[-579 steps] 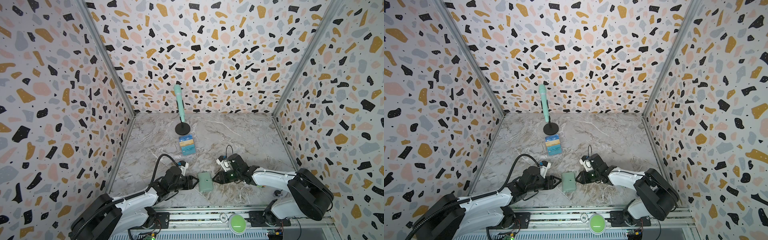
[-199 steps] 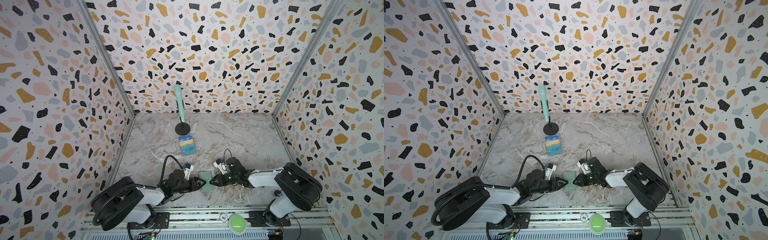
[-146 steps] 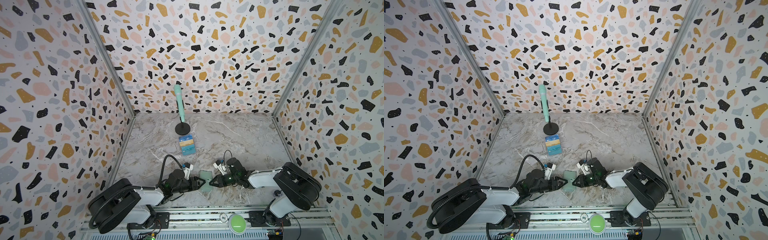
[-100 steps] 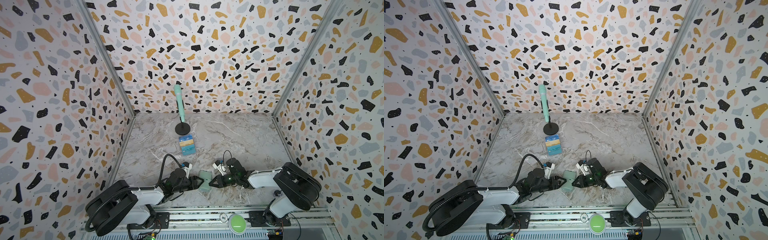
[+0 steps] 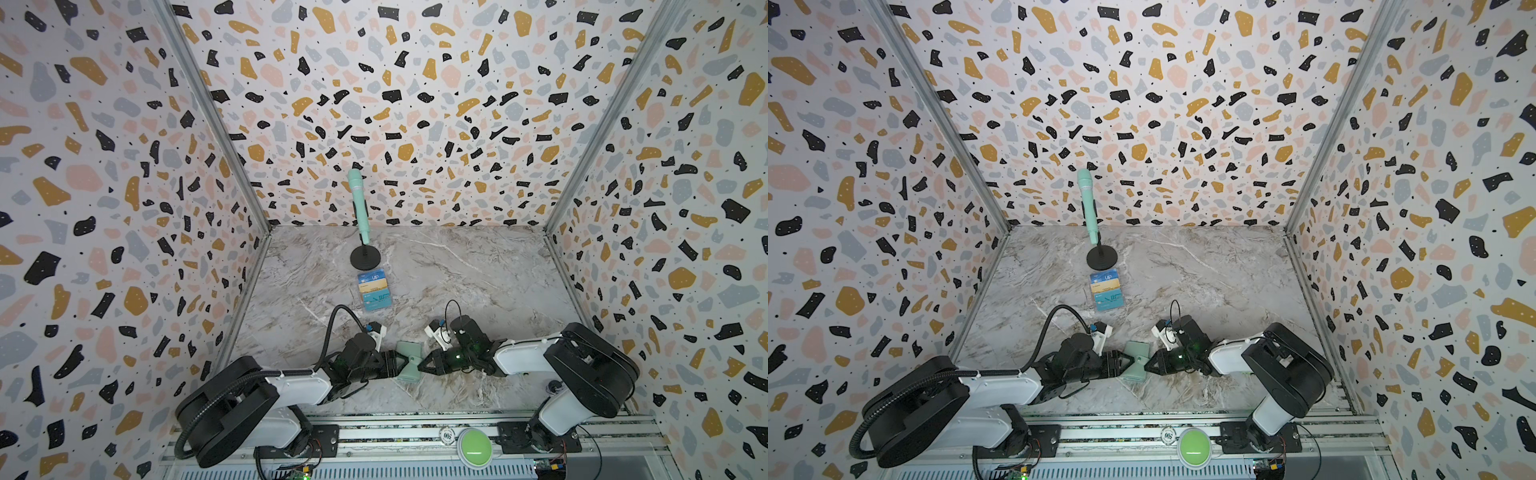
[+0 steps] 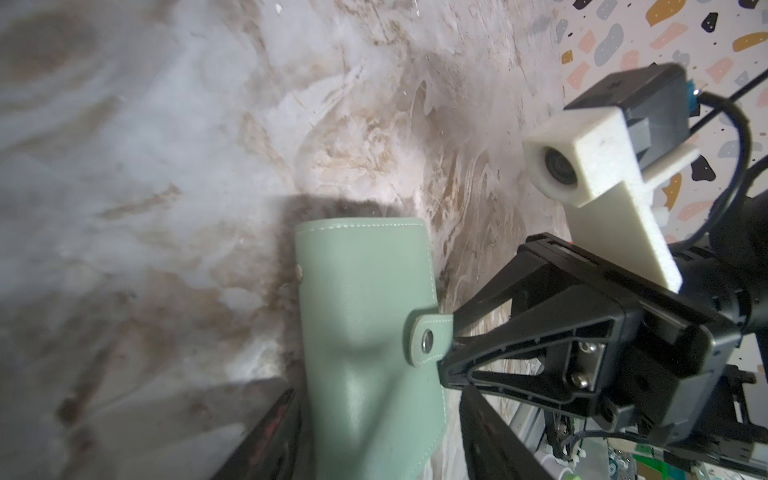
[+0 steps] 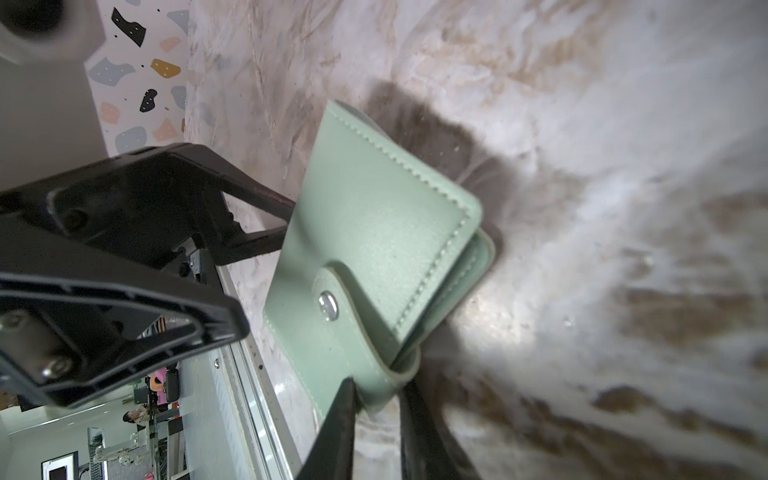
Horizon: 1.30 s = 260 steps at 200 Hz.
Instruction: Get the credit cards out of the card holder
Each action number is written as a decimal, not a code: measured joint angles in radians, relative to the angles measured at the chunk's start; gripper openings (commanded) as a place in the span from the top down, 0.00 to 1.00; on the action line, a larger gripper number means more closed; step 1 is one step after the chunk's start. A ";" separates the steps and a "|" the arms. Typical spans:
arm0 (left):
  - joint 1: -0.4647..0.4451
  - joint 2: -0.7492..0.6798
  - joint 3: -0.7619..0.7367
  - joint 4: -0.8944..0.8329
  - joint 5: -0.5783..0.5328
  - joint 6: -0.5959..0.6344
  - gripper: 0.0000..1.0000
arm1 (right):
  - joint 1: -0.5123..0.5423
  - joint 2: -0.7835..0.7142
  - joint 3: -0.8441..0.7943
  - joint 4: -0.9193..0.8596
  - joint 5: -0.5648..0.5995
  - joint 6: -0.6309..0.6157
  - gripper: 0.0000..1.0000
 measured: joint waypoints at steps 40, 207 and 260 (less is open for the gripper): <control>0.000 0.024 -0.011 0.057 0.032 -0.016 0.38 | 0.000 0.021 0.003 0.032 0.006 0.002 0.83; 0.000 -0.042 -0.030 0.068 0.075 -0.043 0.64 | 0.000 0.056 0.000 0.125 0.029 0.009 0.84; 0.000 -0.040 -0.026 0.035 0.052 -0.027 0.82 | 0.000 0.019 0.000 0.101 0.060 0.006 0.71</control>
